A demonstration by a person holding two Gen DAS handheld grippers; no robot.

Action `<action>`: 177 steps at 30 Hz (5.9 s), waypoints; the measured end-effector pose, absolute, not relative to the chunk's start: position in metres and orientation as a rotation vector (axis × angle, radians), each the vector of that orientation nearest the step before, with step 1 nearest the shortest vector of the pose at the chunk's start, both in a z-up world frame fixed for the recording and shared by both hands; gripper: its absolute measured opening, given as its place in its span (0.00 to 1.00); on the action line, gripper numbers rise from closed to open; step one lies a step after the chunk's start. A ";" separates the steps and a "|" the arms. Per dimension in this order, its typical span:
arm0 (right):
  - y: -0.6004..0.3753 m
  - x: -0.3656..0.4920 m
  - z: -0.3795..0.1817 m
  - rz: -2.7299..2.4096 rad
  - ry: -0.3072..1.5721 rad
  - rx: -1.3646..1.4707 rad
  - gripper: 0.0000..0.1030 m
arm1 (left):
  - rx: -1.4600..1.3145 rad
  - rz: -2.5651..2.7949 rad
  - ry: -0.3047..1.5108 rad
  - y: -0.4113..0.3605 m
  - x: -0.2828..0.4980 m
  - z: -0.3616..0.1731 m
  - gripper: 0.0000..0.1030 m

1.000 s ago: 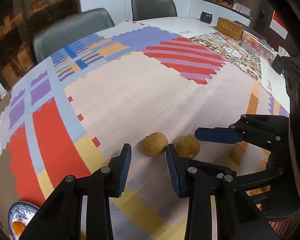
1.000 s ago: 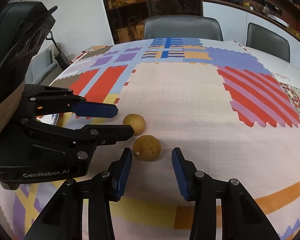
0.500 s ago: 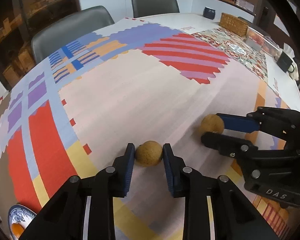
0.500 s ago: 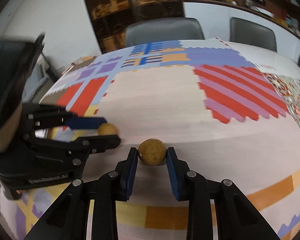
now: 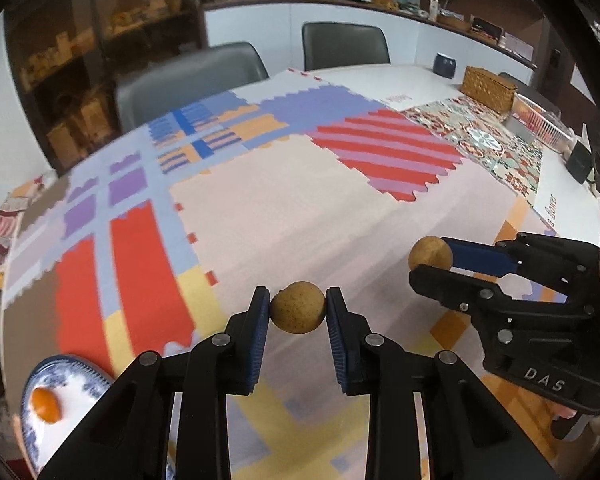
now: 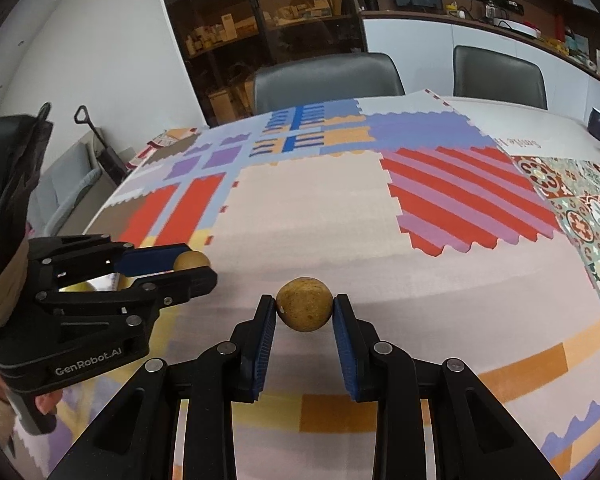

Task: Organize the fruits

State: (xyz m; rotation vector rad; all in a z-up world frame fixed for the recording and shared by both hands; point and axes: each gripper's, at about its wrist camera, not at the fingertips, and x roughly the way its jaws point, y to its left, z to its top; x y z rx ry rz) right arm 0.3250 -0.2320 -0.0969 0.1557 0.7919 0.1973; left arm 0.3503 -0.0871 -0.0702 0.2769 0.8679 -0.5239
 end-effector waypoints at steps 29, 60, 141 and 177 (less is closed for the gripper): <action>-0.138 0.260 -0.014 0.412 0.634 0.043 0.30 | 0.119 -0.261 0.673 0.027 0.253 0.009 0.28; -0.014 0.288 -0.022 0.592 0.688 -0.089 0.30 | 0.086 -0.103 0.696 0.140 0.254 -0.009 0.28; -0.178 0.095 0.012 0.247 0.519 0.012 0.84 | 0.116 0.021 0.471 0.017 0.055 0.032 1.00; -0.187 0.063 0.017 0.245 0.483 0.033 0.84 | 0.081 -0.029 0.471 0.002 0.033 0.029 1.00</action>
